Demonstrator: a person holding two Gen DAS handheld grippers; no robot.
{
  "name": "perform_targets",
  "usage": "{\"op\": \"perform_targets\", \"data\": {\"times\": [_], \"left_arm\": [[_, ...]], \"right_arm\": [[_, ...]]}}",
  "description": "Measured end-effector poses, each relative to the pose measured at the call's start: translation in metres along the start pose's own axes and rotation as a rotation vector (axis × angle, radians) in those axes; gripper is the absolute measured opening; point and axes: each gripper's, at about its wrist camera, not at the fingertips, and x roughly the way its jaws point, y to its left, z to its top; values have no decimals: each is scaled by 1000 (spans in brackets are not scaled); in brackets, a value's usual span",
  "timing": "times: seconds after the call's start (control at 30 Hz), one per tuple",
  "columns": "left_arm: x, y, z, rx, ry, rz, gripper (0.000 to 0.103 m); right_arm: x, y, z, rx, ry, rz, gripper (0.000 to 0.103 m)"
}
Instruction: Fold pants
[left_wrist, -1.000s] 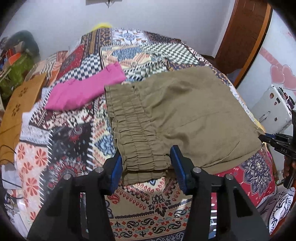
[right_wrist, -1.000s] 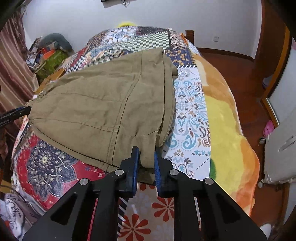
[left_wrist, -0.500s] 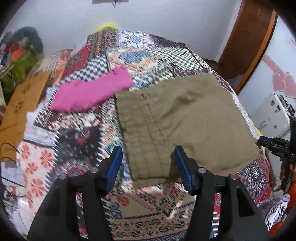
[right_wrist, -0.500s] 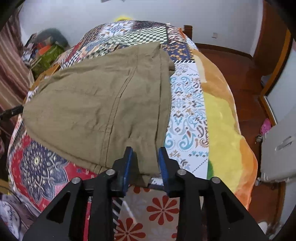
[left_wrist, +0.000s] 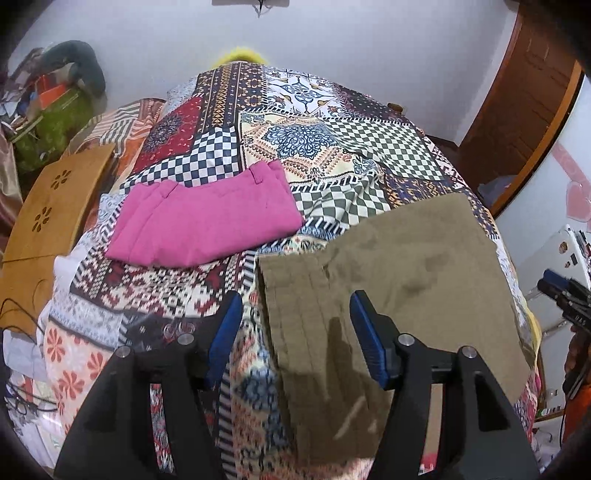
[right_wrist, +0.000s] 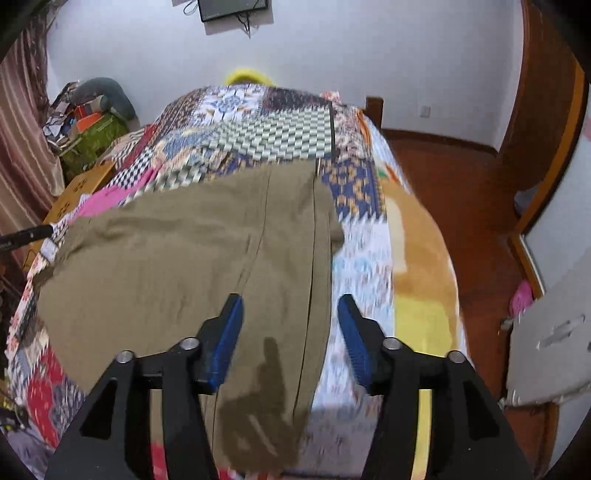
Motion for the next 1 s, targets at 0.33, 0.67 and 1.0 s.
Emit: {"op": "perform_targets", "data": {"times": [0.33, 0.67, 1.0], "left_arm": [[46, 9, 27, -48, 54, 6, 60], [78, 8, 31, -59, 117, 22, 60], [87, 2, 23, -35, 77, 75, 60]], "right_arm": [[51, -11, 49, -27, -12, -7, 61], [120, -17, 90, -21, 56, 30, 61], [159, -11, 96, -52, 113, 50, 57]]}}
